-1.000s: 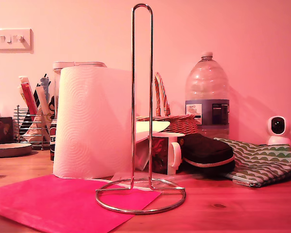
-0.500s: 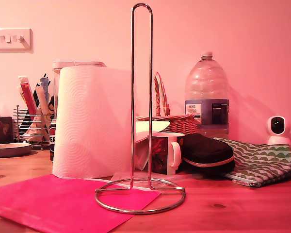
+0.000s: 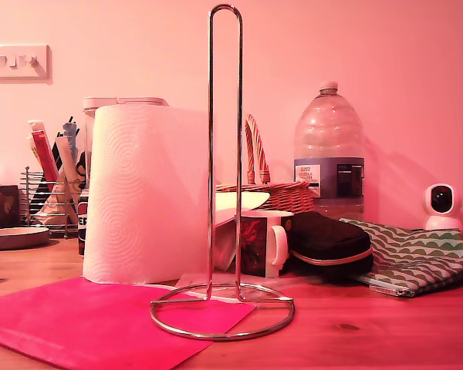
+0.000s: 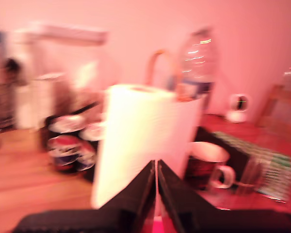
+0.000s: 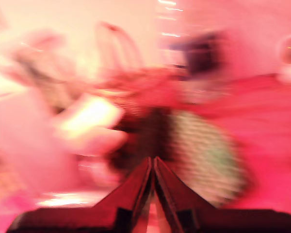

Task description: Insert the paper towel roll into the metallic stand.

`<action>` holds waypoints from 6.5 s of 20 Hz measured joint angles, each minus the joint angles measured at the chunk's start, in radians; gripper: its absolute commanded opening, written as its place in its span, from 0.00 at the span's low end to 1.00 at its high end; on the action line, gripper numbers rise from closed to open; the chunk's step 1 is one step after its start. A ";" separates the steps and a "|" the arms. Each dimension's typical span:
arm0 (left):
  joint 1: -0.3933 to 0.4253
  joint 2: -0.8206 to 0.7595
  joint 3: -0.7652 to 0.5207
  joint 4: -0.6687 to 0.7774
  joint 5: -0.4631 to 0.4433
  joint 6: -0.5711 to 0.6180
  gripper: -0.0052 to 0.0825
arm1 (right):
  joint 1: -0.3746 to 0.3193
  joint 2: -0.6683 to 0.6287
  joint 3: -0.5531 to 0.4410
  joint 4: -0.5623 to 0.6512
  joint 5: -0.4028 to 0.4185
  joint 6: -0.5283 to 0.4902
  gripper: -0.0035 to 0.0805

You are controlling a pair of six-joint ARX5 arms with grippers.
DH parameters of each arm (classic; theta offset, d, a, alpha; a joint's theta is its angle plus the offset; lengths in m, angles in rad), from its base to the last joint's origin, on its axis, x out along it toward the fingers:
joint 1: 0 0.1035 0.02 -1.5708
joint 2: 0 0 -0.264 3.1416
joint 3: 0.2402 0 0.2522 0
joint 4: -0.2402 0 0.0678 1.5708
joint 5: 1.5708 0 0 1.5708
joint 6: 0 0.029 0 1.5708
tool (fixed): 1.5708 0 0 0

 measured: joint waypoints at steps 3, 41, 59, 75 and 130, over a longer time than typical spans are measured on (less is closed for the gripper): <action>-0.029 0.069 0.045 -0.032 0.048 -0.002 0.04 | 0.098 0.000 0.026 0.002 -0.029 0.000 0.03; -0.285 1.286 1.254 -0.738 -0.217 1.215 0.69 | 0.517 0.536 0.026 0.404 0.049 -0.085 0.03; -0.285 1.537 1.403 -0.761 -0.318 1.358 0.53 | 0.522 0.605 0.026 0.416 0.082 -0.142 0.03; -0.356 1.533 1.403 -0.768 -0.310 1.148 0.87 | 0.522 0.605 0.026 0.401 0.132 -0.160 0.03; -0.337 1.633 1.413 -0.856 -0.423 1.235 0.03 | 0.522 0.607 0.026 0.412 0.105 -0.160 0.03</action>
